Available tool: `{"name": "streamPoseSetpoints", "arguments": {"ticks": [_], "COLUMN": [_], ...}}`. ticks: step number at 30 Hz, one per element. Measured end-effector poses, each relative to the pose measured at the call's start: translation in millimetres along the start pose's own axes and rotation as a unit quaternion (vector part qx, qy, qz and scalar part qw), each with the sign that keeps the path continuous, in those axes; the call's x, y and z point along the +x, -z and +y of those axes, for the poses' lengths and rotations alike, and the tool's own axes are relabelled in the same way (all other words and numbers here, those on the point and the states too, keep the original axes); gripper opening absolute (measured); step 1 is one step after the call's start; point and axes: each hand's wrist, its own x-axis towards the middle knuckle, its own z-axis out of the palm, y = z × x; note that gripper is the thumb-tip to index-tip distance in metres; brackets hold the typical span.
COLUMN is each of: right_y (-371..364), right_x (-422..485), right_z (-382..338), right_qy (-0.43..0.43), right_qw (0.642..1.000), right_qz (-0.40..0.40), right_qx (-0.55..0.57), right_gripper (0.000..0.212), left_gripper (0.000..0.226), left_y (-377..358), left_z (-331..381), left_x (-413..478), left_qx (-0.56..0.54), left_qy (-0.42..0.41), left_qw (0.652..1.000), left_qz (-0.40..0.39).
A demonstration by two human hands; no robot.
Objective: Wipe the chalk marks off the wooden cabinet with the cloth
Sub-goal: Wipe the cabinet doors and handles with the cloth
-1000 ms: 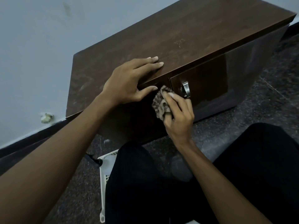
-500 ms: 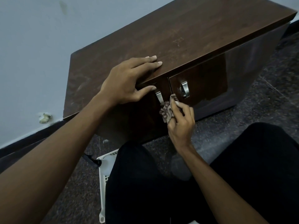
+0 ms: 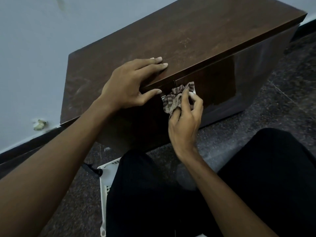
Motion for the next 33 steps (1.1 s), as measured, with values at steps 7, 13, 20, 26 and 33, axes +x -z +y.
{"name": "streamPoseSetpoints", "arguments": {"ticks": [7,13,20,26,33], "right_y": [-4.3,-12.3,-4.4,0.4,4.4], "right_x": [-23.6,-26.5,-4.5,-18.8,4.3], "right_z": [27.3,26.2,-1.2,14.4,-6.2], "right_qy": [-0.047,-0.120,-0.064,-0.118,-0.055], "right_qw": [0.995,0.986,0.995,0.988,0.994], "right_qz": [-0.081,-0.093,-0.066,-0.104,-0.074], "right_qx": [-0.042,0.063,0.048,0.003,0.065], "right_gripper": [0.056,0.047,0.059,0.074,0.053], "left_gripper": [0.061,0.061,0.061,0.061,0.061], "left_y": [1.3,0.9,1.1,0.9,1.6], "left_z": [-0.1,0.2,0.0,-0.9,1.1], "left_x": [0.6,-0.3,0.0,-0.1,0.7], "left_qx": [-0.002,-0.002,-0.005,-0.004,-0.007], "left_qy": [0.000,-0.001,-0.003,-0.005,-0.006], "left_qw": [1.000,1.000,1.000,1.000,1.000], "left_qz": [-0.003,-0.008,-0.004,-0.003,0.002]}}
